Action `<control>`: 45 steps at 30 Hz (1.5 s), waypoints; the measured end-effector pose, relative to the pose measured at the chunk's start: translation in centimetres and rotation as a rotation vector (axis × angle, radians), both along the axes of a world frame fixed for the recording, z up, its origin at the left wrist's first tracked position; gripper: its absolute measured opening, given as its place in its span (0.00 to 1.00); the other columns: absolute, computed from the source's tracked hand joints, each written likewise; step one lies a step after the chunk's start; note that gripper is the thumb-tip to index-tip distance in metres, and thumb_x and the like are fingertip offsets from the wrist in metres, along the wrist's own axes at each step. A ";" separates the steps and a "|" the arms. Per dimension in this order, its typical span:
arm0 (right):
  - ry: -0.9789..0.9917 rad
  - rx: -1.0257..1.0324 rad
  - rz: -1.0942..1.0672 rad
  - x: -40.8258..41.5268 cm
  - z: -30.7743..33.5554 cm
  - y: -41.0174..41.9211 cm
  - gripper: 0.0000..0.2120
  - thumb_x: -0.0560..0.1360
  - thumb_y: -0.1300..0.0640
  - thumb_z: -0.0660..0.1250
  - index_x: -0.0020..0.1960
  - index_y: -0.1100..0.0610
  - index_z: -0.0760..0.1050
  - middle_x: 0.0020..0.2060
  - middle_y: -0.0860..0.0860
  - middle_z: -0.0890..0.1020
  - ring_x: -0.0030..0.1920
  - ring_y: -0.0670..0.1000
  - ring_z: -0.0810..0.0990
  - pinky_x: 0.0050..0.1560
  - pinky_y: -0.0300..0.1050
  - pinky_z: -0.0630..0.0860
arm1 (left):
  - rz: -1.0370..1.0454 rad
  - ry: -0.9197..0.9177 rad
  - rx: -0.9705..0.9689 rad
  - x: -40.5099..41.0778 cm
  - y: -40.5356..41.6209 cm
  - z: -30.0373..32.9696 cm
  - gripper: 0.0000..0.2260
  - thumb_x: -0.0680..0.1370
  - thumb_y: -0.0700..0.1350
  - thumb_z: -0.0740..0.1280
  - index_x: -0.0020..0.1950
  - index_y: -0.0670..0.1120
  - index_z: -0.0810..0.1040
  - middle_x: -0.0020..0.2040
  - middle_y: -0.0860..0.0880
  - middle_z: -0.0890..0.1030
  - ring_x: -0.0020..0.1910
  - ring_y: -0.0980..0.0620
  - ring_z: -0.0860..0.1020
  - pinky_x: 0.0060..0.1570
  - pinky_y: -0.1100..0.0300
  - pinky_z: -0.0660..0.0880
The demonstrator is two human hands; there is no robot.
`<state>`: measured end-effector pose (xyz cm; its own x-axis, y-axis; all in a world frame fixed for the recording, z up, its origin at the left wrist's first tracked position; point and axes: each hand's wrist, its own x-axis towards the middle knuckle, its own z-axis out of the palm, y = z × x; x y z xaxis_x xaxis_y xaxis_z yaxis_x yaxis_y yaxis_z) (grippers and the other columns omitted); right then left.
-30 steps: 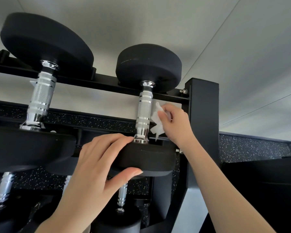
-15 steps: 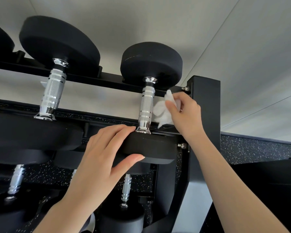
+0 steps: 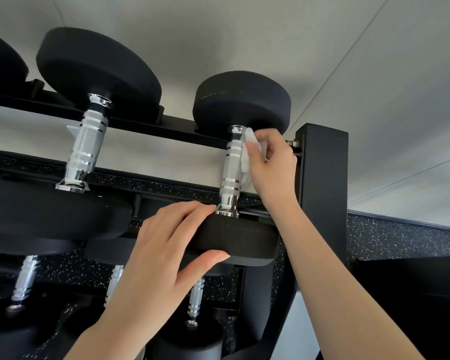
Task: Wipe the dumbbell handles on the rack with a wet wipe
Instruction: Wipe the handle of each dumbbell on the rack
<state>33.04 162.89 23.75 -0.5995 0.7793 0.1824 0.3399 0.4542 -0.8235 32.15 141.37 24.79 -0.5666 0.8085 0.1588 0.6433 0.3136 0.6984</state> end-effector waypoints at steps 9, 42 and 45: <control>-0.052 -0.057 -0.011 0.1 -0.4 0.4 0.03 0.76 0.62 0.63 0.47 0.59 0.75 0.33 0.45 0.74 0.29 0.38 0.71 0.31 0.25 0.67 | -0.012 0.006 -0.001 -0.1 0.0 -0.3 0.24 0.78 0.63 0.55 0.68 0.51 0.70 0.64 0.58 0.69 0.66 0.67 0.60 0.66 0.70 0.54; 0.017 0.315 0.089 1.3 -0.9 0.7 0.02 0.72 0.64 0.69 0.44 0.61 0.79 0.37 0.52 0.80 0.37 0.46 0.76 0.40 0.26 0.68 | -0.008 0.021 0.003 0.0 0.0 -0.3 0.24 0.78 0.64 0.53 0.68 0.53 0.67 0.64 0.60 0.67 0.65 0.71 0.58 0.65 0.72 0.53; 0.002 0.320 0.084 1.5 -1.3 0.7 0.01 0.72 0.65 0.68 0.43 0.61 0.78 0.35 0.51 0.78 0.34 0.44 0.72 0.38 0.26 0.67 | -0.010 0.021 0.013 0.0 0.1 -0.5 0.23 0.78 0.64 0.53 0.69 0.53 0.67 0.64 0.60 0.67 0.65 0.70 0.59 0.65 0.69 0.55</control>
<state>34.58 163.59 22.48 -0.6587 0.6301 0.4113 0.2885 0.7163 -0.6353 32.11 141.44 24.33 -0.5552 0.8118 0.1809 0.6610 0.2986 0.6884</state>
